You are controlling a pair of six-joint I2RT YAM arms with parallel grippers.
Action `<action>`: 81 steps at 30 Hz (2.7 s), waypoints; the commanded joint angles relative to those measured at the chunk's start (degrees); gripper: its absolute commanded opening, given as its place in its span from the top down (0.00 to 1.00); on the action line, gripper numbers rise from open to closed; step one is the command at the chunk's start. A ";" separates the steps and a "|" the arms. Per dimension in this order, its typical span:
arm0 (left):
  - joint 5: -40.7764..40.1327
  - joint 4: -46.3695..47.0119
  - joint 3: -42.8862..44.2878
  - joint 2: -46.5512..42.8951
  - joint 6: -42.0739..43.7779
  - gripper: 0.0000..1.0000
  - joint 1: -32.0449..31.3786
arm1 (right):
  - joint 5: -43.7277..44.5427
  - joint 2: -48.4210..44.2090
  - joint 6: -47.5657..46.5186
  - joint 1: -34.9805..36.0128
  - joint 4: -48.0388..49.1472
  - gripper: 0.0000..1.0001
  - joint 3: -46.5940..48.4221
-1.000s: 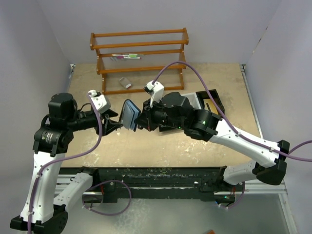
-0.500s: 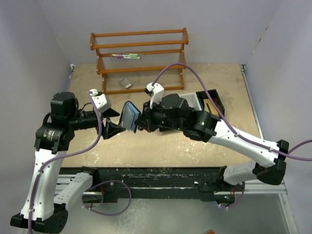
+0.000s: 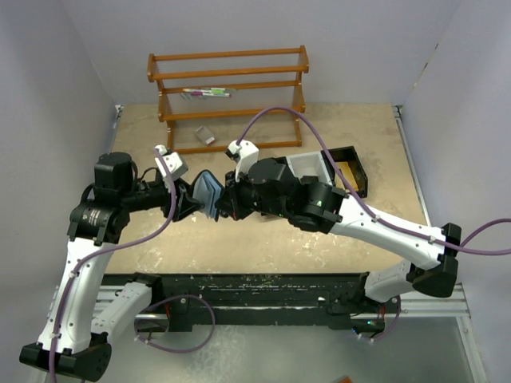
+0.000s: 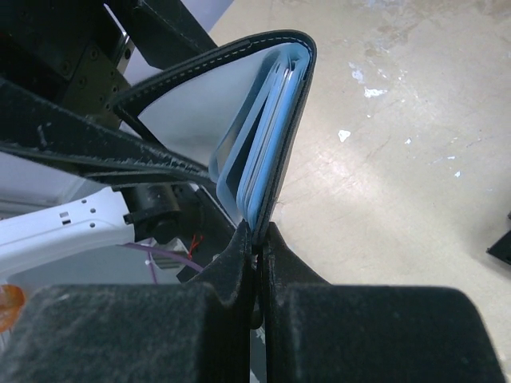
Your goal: Take the credit cards out of the card holder
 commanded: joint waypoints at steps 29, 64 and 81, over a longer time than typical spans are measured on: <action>6.50 0.85 0.91 0.89 -2.53 0.24 -0.06 | 3.97 0.03 2.50 2.72 2.10 1.00 2.83; -16.84 5.42 0.97 -3.68 -2.49 0.49 -0.06 | 3.33 -6.18 2.54 3.68 7.83 1.00 -4.02; 13.18 -4.52 6.53 0.50 -3.25 0.85 -0.06 | -7.21 -16.21 1.88 2.58 24.49 1.00 -20.43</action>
